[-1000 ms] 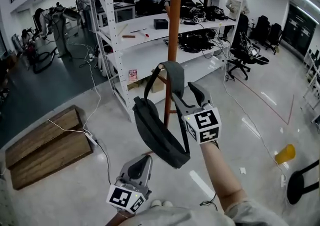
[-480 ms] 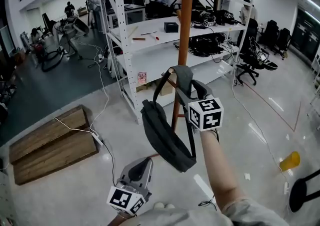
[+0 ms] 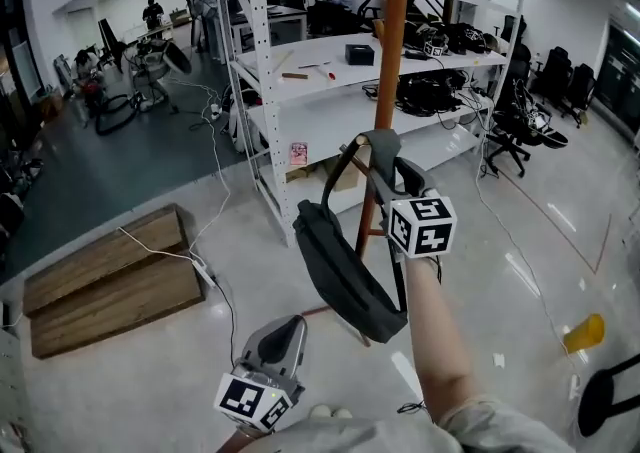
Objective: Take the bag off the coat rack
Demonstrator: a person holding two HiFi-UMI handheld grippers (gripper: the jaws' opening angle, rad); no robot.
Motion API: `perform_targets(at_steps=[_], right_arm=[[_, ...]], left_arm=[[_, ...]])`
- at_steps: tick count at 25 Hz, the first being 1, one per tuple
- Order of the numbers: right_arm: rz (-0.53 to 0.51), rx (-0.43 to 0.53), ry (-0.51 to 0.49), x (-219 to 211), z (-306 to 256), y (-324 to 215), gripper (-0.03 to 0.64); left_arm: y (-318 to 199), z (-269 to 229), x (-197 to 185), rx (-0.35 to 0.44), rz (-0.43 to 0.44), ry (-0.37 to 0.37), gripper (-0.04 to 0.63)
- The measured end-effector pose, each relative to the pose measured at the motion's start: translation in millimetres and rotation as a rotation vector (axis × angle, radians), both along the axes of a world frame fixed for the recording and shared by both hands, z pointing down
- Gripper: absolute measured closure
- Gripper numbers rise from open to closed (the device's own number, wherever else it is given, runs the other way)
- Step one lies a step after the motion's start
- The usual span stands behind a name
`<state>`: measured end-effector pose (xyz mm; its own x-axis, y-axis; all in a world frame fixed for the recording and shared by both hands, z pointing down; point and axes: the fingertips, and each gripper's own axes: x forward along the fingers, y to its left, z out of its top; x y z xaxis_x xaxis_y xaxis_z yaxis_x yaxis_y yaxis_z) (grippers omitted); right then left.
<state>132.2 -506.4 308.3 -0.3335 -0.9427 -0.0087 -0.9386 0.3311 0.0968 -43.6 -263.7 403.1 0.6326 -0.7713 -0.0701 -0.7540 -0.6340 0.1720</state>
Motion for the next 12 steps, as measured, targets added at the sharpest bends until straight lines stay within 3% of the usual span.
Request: perform_targets(at_steps=[2, 4, 12], right_arm=[[-0.005, 0.009, 0.027, -0.8, -1.7, 0.7, 0.468], [-0.014, 0.027, 0.033, -2.4, -3.1, 2.5, 0.511], [0.002, 0.079, 0.062, 0.4, -8.5, 5.6, 0.526]], left_arm=[[0.1, -0.1, -2.1, 0.001, -0.005, 0.0, 0.577], [0.5, -1.2, -4.2, 0.004, -0.009, 0.001, 0.577], [5.3, -1.3, -11.0, 0.006, -0.027, -0.001, 0.577]])
